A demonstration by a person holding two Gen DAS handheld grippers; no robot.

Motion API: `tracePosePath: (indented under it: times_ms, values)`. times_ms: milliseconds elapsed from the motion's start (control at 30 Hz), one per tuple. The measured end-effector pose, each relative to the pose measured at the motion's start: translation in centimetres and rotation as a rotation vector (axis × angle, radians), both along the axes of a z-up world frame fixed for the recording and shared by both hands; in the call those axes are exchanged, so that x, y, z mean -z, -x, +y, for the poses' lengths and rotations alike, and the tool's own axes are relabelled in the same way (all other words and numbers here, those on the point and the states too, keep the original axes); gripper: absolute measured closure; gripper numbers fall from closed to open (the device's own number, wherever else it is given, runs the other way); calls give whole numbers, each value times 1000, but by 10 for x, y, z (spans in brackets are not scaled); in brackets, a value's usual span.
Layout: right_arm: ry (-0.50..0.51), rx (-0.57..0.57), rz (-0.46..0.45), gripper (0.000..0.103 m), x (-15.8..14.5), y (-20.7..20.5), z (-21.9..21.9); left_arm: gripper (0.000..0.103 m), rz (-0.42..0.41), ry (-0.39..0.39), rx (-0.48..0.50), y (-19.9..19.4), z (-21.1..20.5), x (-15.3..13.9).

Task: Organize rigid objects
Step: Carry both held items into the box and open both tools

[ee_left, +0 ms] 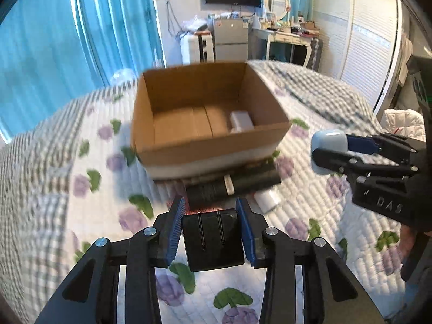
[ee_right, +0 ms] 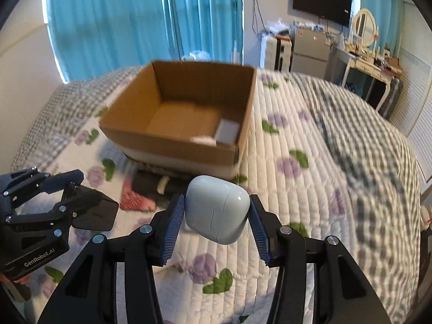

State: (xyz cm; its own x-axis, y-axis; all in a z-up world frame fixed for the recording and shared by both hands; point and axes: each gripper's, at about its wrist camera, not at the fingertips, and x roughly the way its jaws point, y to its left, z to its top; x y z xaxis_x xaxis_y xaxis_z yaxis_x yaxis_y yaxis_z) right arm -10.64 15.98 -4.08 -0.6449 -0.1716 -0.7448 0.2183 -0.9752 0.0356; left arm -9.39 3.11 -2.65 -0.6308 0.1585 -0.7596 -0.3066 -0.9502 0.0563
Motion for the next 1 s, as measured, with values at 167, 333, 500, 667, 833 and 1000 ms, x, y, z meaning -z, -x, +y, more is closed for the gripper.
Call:
tracePosePath:
  times_ms: [167, 333, 500, 667, 833, 1000]
  values:
    - [-11, -21, 39, 55, -25, 9, -6, 64, 35, 12, 8, 22, 9, -33]
    - [15, -55, 85, 55, -52, 30, -10, 64, 50, 45, -2, 60, 18, -61]
    - [2, -63, 124, 55, -66, 63, -14, 64, 68, 39, -31, 104, 21, -62]
    - [-11, -57, 114, 55, -58, 104, -14, 64, 26, 40, -39, 151, 24, -32]
    - [-25, -69, 69, 55, -33, 139, -11, 64, 7, 58, -54, 188, 28, -1]
    - [-47, -83, 42, 55, -12, 159, -8, 62, -16, 60, -76, 212, 27, 22]
